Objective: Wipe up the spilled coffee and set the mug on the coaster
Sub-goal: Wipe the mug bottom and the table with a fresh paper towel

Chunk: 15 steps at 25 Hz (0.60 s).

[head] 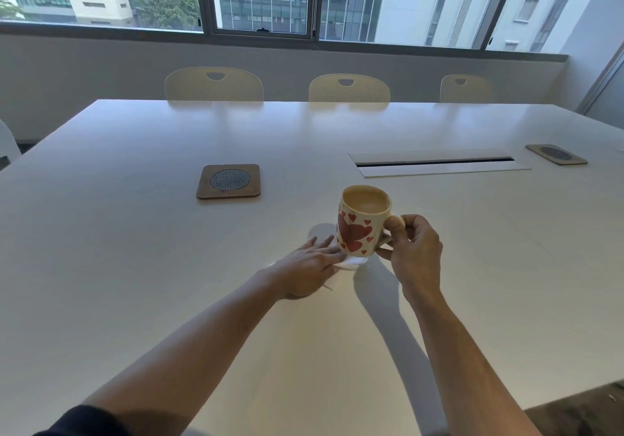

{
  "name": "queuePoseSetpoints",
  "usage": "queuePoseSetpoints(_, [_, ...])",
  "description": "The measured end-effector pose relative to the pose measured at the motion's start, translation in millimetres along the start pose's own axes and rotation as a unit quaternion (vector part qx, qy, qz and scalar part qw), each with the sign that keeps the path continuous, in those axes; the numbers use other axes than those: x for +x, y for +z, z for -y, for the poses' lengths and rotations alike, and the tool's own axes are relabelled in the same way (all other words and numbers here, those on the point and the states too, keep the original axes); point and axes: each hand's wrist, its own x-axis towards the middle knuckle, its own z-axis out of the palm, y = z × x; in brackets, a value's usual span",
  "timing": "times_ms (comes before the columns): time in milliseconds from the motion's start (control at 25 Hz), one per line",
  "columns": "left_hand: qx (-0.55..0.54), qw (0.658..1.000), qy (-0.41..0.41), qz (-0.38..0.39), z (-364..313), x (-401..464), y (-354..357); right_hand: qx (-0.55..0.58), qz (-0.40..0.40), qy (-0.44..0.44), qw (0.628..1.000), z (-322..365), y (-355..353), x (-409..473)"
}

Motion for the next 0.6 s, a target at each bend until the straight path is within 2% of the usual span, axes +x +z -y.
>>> queuePoseSetpoints(320, [-0.009,0.999,0.032,0.032,-14.9,-46.4,2.1,-0.011,0.025,-0.001,1.0,-11.8,28.7,6.4])
queuePoseSetpoints(600, [-0.011,0.997,0.023,0.066,-28.9,-80.1,-9.5,0.005,0.047,0.024,0.999,-18.6,46.7,10.4])
